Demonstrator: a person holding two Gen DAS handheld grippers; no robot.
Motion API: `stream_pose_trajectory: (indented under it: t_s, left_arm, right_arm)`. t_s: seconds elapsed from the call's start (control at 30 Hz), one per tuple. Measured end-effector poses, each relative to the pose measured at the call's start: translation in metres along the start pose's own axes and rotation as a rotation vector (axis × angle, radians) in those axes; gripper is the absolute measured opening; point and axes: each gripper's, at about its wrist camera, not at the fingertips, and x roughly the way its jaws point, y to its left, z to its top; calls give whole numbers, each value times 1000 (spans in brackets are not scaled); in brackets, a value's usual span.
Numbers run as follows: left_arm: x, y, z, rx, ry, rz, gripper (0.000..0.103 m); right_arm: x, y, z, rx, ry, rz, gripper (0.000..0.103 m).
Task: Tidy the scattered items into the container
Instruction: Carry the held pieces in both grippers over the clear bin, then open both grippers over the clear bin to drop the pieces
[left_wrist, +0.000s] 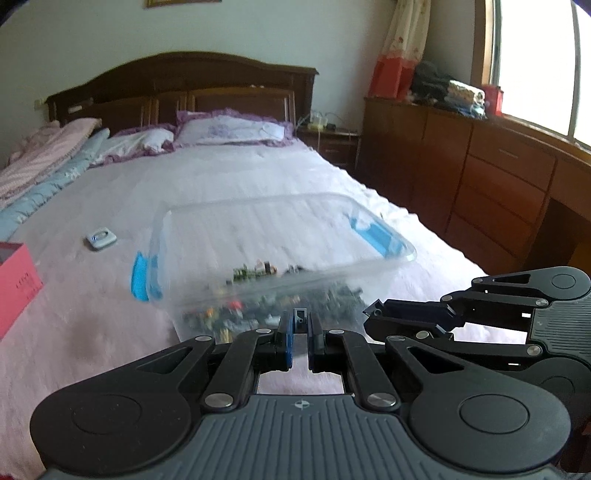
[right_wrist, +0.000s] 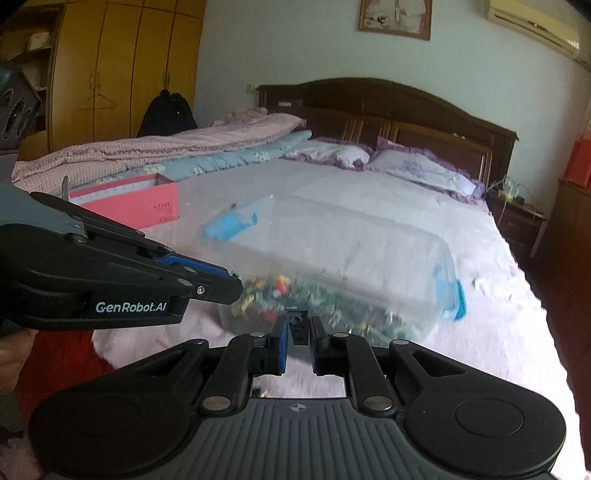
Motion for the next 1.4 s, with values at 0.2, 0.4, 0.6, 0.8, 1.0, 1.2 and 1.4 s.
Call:
stream_pose_trajectory:
  t_s: [0.2,0.4,0.6,0.8,1.0,1.2,1.4]
  left_arm:
    - [10,7,25,4,-42,15,9]
    - [25,13,38,5,-61,30,9]
    - [41,20,42,3,-51,45,9]
    - [54,27,41,-9,-32,50,9]
    - [66,33,40,-19,-14,55,10]
    - [65,34,39,-18,-8,61,15]
    - [55,32,31,-21,-11,61,17]
  right_arm:
    - [10,-11,22,-6,-37,-8,13]
    - [22,-21,40,-13,-67,-20,13]
    - [43,-34,51,-2,-71,-26,13]
    - [67,-44,58,7,-64,-31,13]
    - [85,-47,57,10,-51,-32,13]
    - [90,-46,54,20,-38,-30,14]
    - [80,-43,46,38,-38,-34,16]
